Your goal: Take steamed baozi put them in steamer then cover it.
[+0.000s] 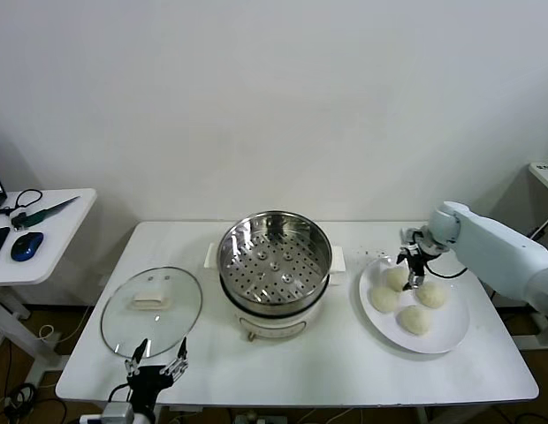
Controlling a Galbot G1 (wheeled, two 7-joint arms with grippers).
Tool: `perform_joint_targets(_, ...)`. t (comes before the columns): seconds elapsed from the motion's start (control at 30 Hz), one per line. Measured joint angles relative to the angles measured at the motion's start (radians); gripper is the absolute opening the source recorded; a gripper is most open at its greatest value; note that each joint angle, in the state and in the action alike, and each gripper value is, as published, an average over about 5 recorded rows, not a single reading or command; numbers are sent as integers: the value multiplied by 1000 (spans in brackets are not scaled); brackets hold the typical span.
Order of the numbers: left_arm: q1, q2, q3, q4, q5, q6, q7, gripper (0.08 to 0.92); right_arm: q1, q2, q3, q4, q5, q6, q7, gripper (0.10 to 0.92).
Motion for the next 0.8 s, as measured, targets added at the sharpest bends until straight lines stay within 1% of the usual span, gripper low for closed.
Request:
perform_joint_targets(0.13,3,-1,2,-2,0,-2,0,823,1,2,0,-4,-1,1,-6,703)
perform_joint_targets(0.3,8,-2,5,-4,0,-7,-1,823,17,-1,-4,4,9,8,-6,690)
perform_joint_targets(0.47,12,-5,8,-7,0,-9,-2,823,89,-12,-63,44,44,27,-15,688)
perform_joint_targets(0.63,14,-4,8,-15,0,-10,-2,823,257,-9,-200,136,103,82,-27,687)
perform_joint_targets(0.8,14,-3,12,-23,0,-9,-2,823,467,12,-349,289,161,170,-40,667)
